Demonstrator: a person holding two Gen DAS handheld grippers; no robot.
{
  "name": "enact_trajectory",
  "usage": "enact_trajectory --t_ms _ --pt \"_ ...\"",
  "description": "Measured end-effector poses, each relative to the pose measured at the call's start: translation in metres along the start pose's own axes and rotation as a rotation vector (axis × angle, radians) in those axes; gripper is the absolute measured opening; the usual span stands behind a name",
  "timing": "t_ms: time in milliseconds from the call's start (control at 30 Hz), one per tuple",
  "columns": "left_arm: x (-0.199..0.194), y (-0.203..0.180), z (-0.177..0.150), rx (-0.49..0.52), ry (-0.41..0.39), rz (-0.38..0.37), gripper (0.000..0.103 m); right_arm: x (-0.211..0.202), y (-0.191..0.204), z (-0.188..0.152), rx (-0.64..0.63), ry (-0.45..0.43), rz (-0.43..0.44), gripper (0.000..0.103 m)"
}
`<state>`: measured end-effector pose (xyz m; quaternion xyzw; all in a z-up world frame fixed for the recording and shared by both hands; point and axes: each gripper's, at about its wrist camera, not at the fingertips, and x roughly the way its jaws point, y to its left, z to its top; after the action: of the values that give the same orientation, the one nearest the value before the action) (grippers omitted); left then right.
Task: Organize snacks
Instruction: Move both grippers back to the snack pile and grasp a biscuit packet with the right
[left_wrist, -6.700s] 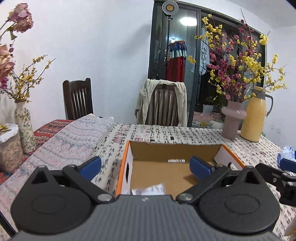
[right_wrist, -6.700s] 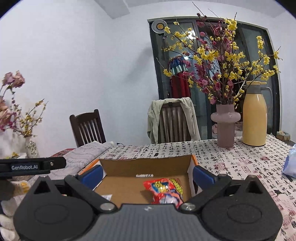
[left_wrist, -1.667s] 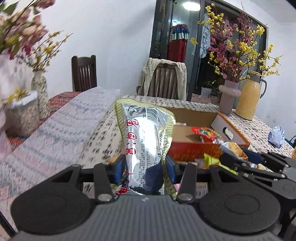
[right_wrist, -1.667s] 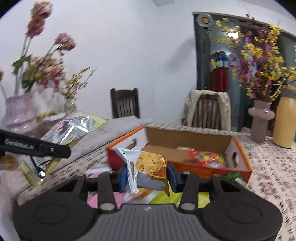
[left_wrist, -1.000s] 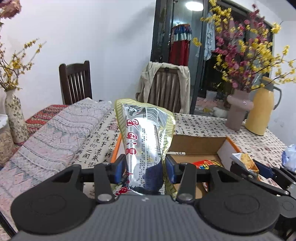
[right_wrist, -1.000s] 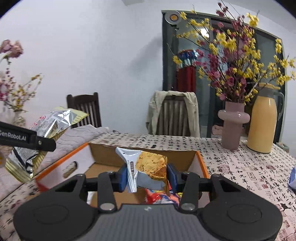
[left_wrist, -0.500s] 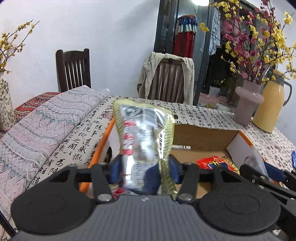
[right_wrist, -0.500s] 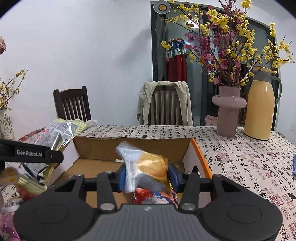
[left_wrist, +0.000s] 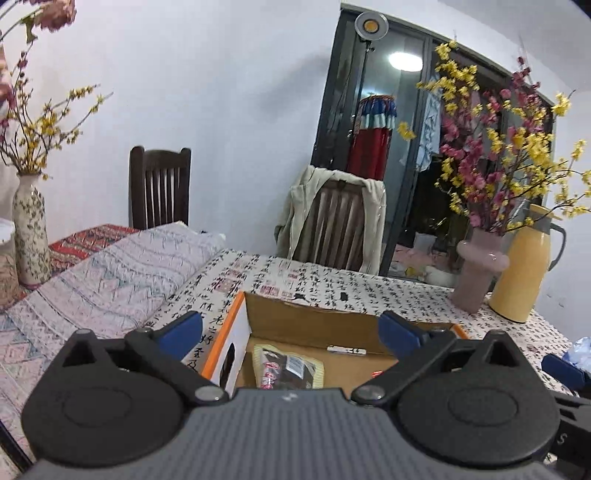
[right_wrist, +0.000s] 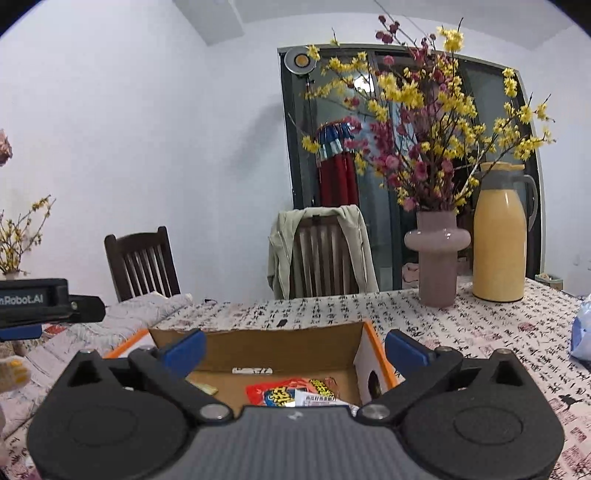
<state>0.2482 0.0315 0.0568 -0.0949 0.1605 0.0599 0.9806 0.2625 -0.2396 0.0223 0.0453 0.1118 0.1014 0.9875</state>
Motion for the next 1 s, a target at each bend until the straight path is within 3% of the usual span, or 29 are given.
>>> enact_trajectory --t_ms 333,800,1000 --pt "-0.052 0.012 -0.016 0.029 0.008 -0.008 0.103 -0.055 -0.001 0.002 -0.043 -0.025 0.015 0.103" --pt "-0.077 0.059 -0.085 0.025 0.098 0.051 0.103 -0.096 -0.026 -0.073 -0.029 0.15 0.012 0.103" --pt "-0.068 0.062 -0.112 0.082 0.069 0.104 0.103 -0.099 -0.032 -0.089 0.014 0.121 0.044 0.103"
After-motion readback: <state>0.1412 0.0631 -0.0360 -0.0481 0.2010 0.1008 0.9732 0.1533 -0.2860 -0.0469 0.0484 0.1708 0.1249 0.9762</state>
